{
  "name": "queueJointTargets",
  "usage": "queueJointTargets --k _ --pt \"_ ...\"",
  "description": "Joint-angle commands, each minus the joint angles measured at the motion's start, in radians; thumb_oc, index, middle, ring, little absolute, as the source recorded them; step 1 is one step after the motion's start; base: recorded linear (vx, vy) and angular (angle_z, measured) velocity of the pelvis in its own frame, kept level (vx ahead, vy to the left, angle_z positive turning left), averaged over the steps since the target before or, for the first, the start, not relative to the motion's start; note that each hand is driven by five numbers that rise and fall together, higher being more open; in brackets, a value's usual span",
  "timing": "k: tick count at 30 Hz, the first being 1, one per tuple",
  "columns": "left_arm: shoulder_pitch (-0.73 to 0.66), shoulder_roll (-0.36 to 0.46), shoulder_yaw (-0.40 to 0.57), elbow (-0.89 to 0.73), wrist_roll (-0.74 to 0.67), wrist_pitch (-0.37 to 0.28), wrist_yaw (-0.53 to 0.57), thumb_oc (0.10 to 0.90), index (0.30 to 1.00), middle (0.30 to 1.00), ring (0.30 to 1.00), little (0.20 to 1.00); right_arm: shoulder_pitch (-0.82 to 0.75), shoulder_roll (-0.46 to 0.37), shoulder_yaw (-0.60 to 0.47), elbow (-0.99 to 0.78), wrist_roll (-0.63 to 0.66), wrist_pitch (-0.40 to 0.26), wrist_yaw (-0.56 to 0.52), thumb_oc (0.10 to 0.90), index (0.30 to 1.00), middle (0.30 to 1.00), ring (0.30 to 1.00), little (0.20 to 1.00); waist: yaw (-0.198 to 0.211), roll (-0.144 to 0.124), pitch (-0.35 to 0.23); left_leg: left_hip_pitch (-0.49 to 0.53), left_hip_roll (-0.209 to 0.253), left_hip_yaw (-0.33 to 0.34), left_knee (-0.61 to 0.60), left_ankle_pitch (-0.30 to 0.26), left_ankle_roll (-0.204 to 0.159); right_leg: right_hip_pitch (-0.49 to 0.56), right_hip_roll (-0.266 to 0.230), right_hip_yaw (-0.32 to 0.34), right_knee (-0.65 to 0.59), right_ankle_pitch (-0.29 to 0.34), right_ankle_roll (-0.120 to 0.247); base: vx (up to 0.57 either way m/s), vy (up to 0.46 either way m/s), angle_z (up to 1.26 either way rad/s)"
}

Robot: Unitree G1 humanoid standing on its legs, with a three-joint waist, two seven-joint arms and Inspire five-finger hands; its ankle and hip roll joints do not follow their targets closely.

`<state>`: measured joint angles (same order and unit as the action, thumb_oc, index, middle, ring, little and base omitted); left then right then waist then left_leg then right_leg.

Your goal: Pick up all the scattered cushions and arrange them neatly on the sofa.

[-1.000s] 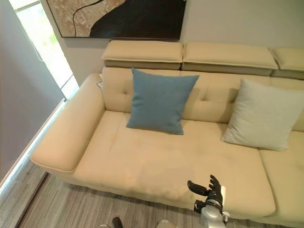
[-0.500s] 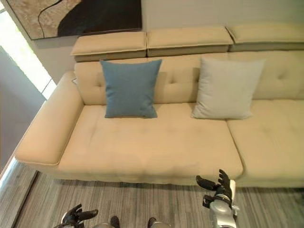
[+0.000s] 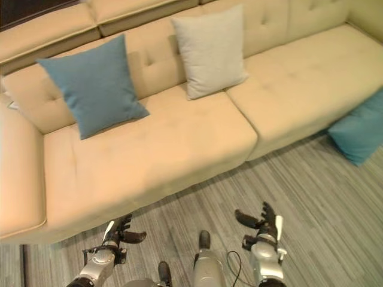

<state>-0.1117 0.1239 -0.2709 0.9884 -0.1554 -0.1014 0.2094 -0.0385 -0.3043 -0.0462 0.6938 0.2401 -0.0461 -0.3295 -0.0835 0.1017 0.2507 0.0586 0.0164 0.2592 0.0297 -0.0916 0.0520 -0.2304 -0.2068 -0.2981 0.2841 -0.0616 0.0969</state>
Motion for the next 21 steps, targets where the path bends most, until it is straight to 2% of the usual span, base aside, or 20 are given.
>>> queueJointTargets --k 1,2,3,4,5,6,7,9,11,14,16,17,18,19,20,21 --pt "-0.024 0.01 0.004 0.004 0.028 -0.025 0.005 0.8 0.9 0.9 0.9 0.9 -0.044 -0.053 -0.024 -0.062 -0.033 -0.075 -0.002 0.8 0.9 0.9 0.9 0.9 0.035 -0.037 -0.079 -0.047 0.021 -0.016 0.099 -0.105 -0.053 0.107 -0.012 -0.054 -0.031 -0.051 0.032 -0.13 -0.139 -1.58" --pt "-0.028 0.011 0.002 0.002 0.027 -0.022 0.002 0.8 0.9 0.9 0.9 0.9 -0.05 -0.052 -0.023 -0.05 -0.029 -0.074 0.0 0.8 0.9 0.9 0.9 0.9 0.05 -0.04 -0.084 -0.05 0.027 0.015 0.096 -0.1 -0.055 0.124 -0.026 -0.091 -0.031 -0.052 0.035 -0.16 -0.195 -1.26" --pt "-0.031 0.017 0.006 -0.012 0.025 -0.02 0.004 0.8 0.9 0.9 0.9 0.9 -0.059 -0.058 -0.021 -0.041 -0.021 -0.069 0.003 0.8 0.9 0.9 0.9 0.9 0.076 -0.04 -0.097 -0.059 0.043 0.082 0.091 -0.091 -0.06 0.148 -0.075 -0.186 -0.037 -0.03 0.045 -0.12 -0.137 -1.25" --pt "-0.031 0.018 0.005 -0.012 0.024 -0.02 0.004 0.8 0.9 0.9 0.9 0.9 -0.058 -0.058 -0.021 -0.041 -0.02 -0.069 0.003 0.8 0.9 0.9 0.9 0.9 0.078 -0.04 -0.096 -0.058 0.043 0.083 0.091 -0.092 -0.059 0.147 -0.075 -0.184 -0.035 -0.03 0.045 -0.01 -0.225 -1.66" --pt "-0.03 0.029 0.013 -0.018 0.022 -0.017 0.004 0.8 0.9 0.9 0.9 0.9 -0.069 -0.058 -0.017 -0.027 -0.014 -0.066 0.008 0.8 0.9 0.9 0.9 0.9 0.101 -0.038 -0.11 -0.045 0.059 0.12 0.078 -0.105 -0.07 0.174 -0.118 -0.232 -0.042 -0.011 0.069 0.06 -0.126 -1.5" --pt "-0.03 0.029 0.013 -0.019 0.022 -0.017 0.004 0.8 0.9 0.9 0.9 0.9 -0.069 -0.058 -0.018 -0.027 -0.014 -0.066 0.008 0.8 0.9 0.9 0.9 0.9 0.101 -0.038 -0.11 -0.045 0.059 0.12 0.078 -0.104 -0.069 0.174 -0.118 -0.231 -0.042 -0.011 0.069 0.07 -0.213 -1.69" --pt "-0.031 0.037 0.016 -0.021 0.024 -0.015 0.003 0.8 0.9 0.9 0.9 0.9 -0.082 -0.059 -0.014 -0.021 -0.011 -0.062 0.009 0.8 0.9 0.9 0.9 0.9 0.115 -0.04 -0.117 -0.045 0.073 0.159 0.078 -0.098 -0.076 0.191 -0.145 -0.279 -0.055 0.012 0.08 0.0 -0.152 -1.29" --pt "-0.034 0.054 0.02 -0.02 0.031 -0.014 -0.001 0.8 0.9 0.9 0.9 0.9 -0.097 -0.061 -0.012 -0.009 -0.003 -0.06 0.012 0.8 0.9 0.9 0.9 0.9 0.134 -0.047 -0.123 -0.042 0.088 0.204 0.073 -0.082 -0.084 0.22 -0.153 -0.312 -0.102 0.037 0.089 0.04 -0.275 -0.89" --pt "-0.032 0.071 0.018 -0.019 0.053 -0.012 -0.01 0.8 0.9 0.9 0.9 0.9 -0.099 -0.075 -0.019 0.019 0.012 -0.055 0.019 0.8 0.9 0.9 0.9 0.9 0.136 -0.051 -0.132 -0.041 0.108 0.226 0.074 -0.053 -0.103 0.228 -0.129 -0.292 -0.144 0.032 0.09 0.12 -0.352 -0.77" --pt "-0.028 0.068 0.011 -0.022 0.065 -0.022 -0.015 0.8 0.9 0.9 0.9 0.9 -0.085 -0.106 -0.035 0.046 0.023 -0.06 0.024 0.8 0.9 0.9 0.9 0.9 0.11 -0.034 -0.128 -0.027 0.151 0.236 0.078 -0.029 -0.134 0.217 -0.085 -0.263 -0.151 -0.005 0.08 0.1 -0.315 -0.65" --pt "-0.038 0.063 -0.01 -0.035 0.082 -0.021 -0.016 0.8 0.9 0.9 0.9 0.9 -0.077 -0.121 -0.039 0.059 0.023 -0.063 0.018 0.8 0.9 0.9 0.9 0.9 0.093 -0.02 -0.12 -0.017 0.197 0.243 0.09 -0.008 -0.159 0.21 -0.048 -0.258 -0.151 -0.042 0.057 0.04 -0.307 -0.12" --pt "-0.039 0.062 -0.01 -0.035 0.082 -0.02 -0.016 0.8 0.9 0.9 0.9 0.9 -0.079 -0.122 -0.039 0.06 0.023 -0.064 0.018 0.8 0.9 0.9 0.9 0.9 0.095 -0.018 -0.119 -0.016 0.202 0.243 0.091 -0.006 -0.163 0.21 -0.044 -0.258 -0.15 -0.045 0.053 0.09 -0.397 0.09" --pt "-0.043 0.063 -0.013 -0.051 0.083 -0.022 -0.019 0.8 0.9 0.9 0.9 0.9 -0.073 -0.133 -0.044 0.062 0.033 -0.067 0.019 0.8 0.9 0.9 0.9 0.9 0.078 -0.013 -0.116 -0.007 0.265 0.251 0.136 0.031 -0.181 0.22 0.003 -0.247 -0.173 -0.083 0.031 0.07 -0.274 0.02" --pt "-0.042 0.062 -0.013 -0.051 0.083 -0.022 -0.019 0.8 0.9 0.9 0.9 0.9 -0.073 -0.133 -0.044 0.062 0.033 -0.066 0.02 0.8 0.9 0.9 0.9 0.9 0.079 -0.009 -0.114 -0.007 0.275 0.25 0.143 0.03 -0.187 0.225 0.013 -0.247 -0.179 -0.084 0.026 0.24 -0.562 -0.03" --pt "-0.038 0.064 0.001 -0.065 0.061 -0.027 -0.02 0.8 0.9 0.9 0.9 0.9 -0.07 -0.14 -0.03 0.055 0.021 -0.065 0.027 0.8 0.9 0.9 0.9 0.9 0.093 -0.014 -0.099 -0.022 0.335 0.202 0.259 0.113 -0.19 0.254 0.074 -0.212 -0.196 -0.116 -0.007 0.17 -0.353 -0.28" --pt "-0.038 0.064 0.001 -0.066 0.061 -0.026 -0.021 0.8 0.9 0.9 0.9 0.9 -0.07 -0.14 -0.031 0.054 0.021 -0.064 0.027 0.8 0.9 0.9 0.9 0.9 0.093 -0.008 -0.095 -0.028 0.35 0.196 0.276 0.11 -0.199 0.259 0.086 -0.212 -0.2 -0.119 -0.014 0.3 -0.586 -0.66"
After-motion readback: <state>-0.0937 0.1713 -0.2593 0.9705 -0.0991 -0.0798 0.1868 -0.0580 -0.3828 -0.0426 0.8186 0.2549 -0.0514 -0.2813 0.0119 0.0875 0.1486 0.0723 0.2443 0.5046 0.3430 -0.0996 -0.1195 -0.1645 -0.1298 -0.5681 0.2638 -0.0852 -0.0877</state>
